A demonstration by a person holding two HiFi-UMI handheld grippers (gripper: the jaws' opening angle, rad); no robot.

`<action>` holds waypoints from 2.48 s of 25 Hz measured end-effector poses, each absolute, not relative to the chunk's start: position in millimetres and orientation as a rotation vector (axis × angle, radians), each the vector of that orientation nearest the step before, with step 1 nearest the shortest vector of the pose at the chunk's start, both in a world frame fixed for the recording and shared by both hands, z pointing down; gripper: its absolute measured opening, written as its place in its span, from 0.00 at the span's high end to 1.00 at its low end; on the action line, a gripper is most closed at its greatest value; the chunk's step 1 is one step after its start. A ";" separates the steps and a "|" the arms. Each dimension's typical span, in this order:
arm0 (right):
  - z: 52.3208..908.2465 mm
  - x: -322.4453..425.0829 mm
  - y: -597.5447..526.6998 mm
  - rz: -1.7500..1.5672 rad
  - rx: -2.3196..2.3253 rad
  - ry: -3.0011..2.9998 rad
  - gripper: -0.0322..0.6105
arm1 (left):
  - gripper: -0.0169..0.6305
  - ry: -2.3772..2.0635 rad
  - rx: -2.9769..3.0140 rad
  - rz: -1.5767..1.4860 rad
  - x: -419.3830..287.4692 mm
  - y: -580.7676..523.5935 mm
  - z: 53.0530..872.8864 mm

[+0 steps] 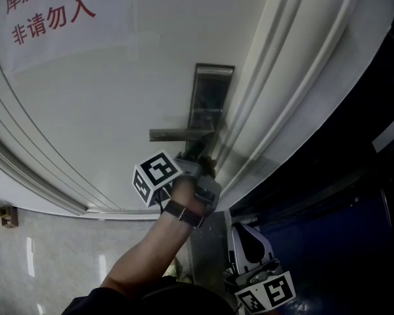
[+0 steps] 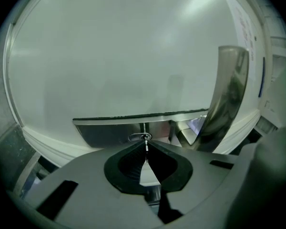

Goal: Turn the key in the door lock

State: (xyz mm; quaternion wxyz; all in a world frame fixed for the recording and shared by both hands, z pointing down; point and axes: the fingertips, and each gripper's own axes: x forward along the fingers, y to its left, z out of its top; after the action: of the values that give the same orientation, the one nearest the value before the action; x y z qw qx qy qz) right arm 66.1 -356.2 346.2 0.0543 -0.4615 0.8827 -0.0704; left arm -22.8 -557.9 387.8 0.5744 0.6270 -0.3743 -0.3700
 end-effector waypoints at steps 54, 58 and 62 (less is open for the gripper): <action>355.0 46.1 -305.7 -0.332 -1.250 2.799 0.93 | 0.96 -1.245 2.558 -0.343 3.3 -326.2 335.3; 355.8 44.5 -302.0 -0.330 -1.245 2.800 0.93 | 0.96 -1.244 2.564 -0.328 6.0 -319.8 339.7; 356.6 45.4 -300.8 -0.333 -1.247 2.801 0.93 | 0.96 -1.257 2.562 -0.327 6.7 -317.8 340.4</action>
State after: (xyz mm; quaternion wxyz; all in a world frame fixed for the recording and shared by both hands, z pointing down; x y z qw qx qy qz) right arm 45.4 -300.8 356.6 0.0289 -0.4041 0.9079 -0.1078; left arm 6.7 -317.8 340.4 0.1342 0.8839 -0.4335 -0.1128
